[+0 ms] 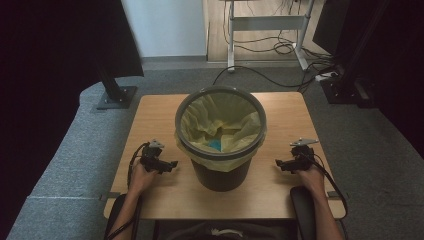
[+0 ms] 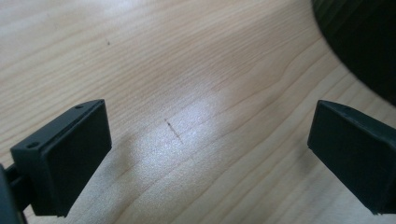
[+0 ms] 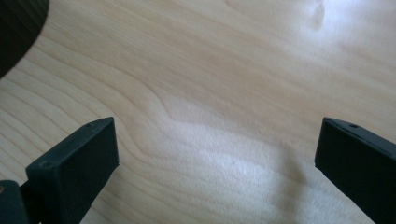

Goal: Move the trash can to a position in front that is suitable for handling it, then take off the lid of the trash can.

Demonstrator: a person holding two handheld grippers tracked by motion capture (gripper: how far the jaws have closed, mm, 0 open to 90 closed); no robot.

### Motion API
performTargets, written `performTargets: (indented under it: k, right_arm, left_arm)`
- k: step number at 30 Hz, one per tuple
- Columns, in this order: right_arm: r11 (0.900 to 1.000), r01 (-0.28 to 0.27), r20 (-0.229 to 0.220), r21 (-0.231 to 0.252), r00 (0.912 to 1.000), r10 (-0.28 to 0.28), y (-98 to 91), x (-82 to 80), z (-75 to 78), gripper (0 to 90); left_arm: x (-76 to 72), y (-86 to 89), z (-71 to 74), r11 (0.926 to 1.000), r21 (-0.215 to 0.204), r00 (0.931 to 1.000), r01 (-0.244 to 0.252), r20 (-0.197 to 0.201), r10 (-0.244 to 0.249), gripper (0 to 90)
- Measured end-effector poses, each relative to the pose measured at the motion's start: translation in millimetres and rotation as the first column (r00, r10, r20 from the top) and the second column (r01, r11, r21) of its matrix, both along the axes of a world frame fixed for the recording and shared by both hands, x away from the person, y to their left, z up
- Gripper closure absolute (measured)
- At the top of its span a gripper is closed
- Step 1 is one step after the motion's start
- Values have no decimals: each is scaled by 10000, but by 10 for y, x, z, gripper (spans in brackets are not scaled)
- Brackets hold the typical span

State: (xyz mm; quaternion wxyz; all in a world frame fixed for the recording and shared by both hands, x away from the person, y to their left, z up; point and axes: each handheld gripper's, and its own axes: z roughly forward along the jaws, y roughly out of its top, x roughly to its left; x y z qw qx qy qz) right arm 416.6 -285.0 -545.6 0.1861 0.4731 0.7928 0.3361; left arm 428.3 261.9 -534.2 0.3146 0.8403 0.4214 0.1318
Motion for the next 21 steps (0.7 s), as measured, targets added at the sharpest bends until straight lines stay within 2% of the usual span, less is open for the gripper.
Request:
performTargets:
  k: [3, 5, 6, 13, 21]
  right_arm:
    - [9999, -12, -133, -102, 9999, 11, -14, 0, -46, 0]
    - [9991, -35, -218, -418, 9998, 26, -4, 3, -70, 0]
    - [9994, -45, -224, -341, 9997, 38, -5, 4, -79, 0]
    - [9998, -91, 68, -183, 9999, 93, -23, -21, -106, 0]
    - [9999, -75, 167, -115, 9998, 77, -28, -34, -116, 0]
  left_arm:
    - [10, -6, -49, 9999, 143, 9999, -53, -104, 54, 0]
    - [12, -17, -78, 9994, 348, 9997, -1, -241, 9, 0]
    - [8, -25, -86, 9989, 471, 9998, 48, -174, -40, 0]
    - [5, -18, -114, 9997, 253, 10000, -56, 58, 54, 0]
    - [26, -29, -94, 9991, 385, 9997, -198, -113, 203, 0]
